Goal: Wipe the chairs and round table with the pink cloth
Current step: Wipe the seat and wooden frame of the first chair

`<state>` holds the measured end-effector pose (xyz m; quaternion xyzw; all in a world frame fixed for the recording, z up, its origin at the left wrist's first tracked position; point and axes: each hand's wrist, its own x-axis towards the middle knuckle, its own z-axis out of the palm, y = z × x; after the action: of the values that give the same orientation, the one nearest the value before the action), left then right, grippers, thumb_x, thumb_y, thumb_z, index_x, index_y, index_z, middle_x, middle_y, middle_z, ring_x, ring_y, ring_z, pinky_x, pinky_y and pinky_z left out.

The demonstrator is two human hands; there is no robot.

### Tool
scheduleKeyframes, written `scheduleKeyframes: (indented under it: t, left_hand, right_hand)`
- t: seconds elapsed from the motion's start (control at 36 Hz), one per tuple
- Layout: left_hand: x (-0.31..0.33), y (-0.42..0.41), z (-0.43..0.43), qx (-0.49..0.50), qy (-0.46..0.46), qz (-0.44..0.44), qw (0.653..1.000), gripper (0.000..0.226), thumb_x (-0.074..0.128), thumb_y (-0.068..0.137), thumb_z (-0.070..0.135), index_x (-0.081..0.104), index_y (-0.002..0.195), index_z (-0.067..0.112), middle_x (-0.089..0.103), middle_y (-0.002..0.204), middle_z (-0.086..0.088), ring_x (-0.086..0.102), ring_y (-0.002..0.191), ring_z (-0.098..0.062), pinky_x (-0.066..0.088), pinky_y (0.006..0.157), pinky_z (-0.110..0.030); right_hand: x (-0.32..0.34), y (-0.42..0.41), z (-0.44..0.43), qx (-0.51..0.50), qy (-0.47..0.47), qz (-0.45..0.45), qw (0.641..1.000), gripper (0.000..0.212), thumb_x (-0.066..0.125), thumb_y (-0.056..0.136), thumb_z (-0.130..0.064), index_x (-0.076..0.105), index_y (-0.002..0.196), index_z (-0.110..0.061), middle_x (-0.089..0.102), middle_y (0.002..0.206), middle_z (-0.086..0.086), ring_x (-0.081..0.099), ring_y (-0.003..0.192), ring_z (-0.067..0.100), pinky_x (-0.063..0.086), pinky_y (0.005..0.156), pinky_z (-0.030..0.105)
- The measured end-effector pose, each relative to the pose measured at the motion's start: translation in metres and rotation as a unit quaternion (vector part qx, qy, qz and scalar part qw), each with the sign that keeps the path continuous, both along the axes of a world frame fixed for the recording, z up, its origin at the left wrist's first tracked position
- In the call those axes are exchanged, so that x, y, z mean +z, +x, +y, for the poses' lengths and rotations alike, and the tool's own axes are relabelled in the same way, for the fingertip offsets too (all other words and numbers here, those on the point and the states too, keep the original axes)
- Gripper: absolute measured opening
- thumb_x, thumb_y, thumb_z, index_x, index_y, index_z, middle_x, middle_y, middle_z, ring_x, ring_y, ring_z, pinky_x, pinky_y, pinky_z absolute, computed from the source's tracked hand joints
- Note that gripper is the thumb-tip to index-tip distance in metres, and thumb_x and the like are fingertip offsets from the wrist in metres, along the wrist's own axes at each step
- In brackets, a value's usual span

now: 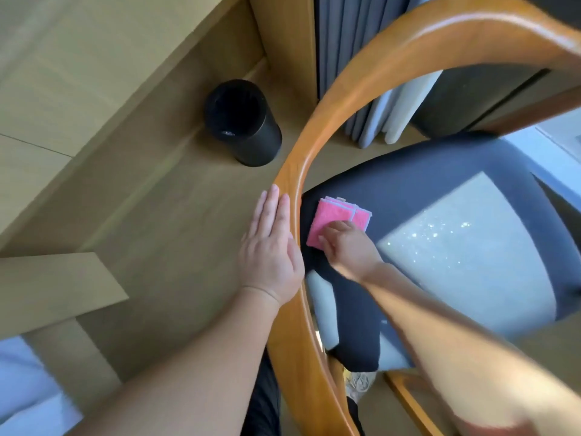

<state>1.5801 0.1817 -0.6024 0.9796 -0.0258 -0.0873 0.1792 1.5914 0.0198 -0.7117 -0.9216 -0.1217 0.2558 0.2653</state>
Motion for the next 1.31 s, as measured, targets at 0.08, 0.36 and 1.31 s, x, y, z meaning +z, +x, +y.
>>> scheduleKeyframes:
  t: [0.08,0.36,1.31]
  left_hand:
    - [0.0,0.0,0.001,-0.002,-0.001,0.001,1.0,0.059,0.026,0.089,0.02,0.025,0.148,0.013,0.014,0.157,0.0,0.002,0.143,-0.008,0.017,0.114,-0.027]
    - [-0.003,0.001,0.004,-0.011,-0.012,-0.003,1.0,0.06,0.022,0.088,0.023,0.027,0.147,0.011,0.019,0.156,-0.003,0.008,0.144,-0.013,0.03,0.112,-0.037]
    - [-0.005,0.002,0.004,-0.096,0.028,-0.03,0.995,0.061,0.02,0.089,0.024,0.022,0.147,0.005,0.02,0.155,-0.012,0.012,0.145,-0.022,0.013,0.118,-0.042]
  right_hand:
    - [-0.01,-0.001,0.002,0.027,-0.05,-0.09,0.994,0.037,0.053,0.087,-0.012,0.059,0.121,0.001,0.051,0.13,0.022,0.041,0.125,0.044,0.036,0.103,0.055]
    - [-0.058,0.005,0.018,0.03,-0.153,-0.064,0.986,0.068,0.031,0.1,-0.045,0.022,0.152,-0.003,0.018,0.159,0.022,0.013,0.146,0.044,0.012,0.115,0.062]
    - [-0.074,-0.105,0.018,0.164,-0.124,-0.148,0.967,0.057,0.037,0.099,-0.03,0.029,0.151,-0.006,0.029,0.156,0.018,0.018,0.144,0.048,0.022,0.112,0.065]
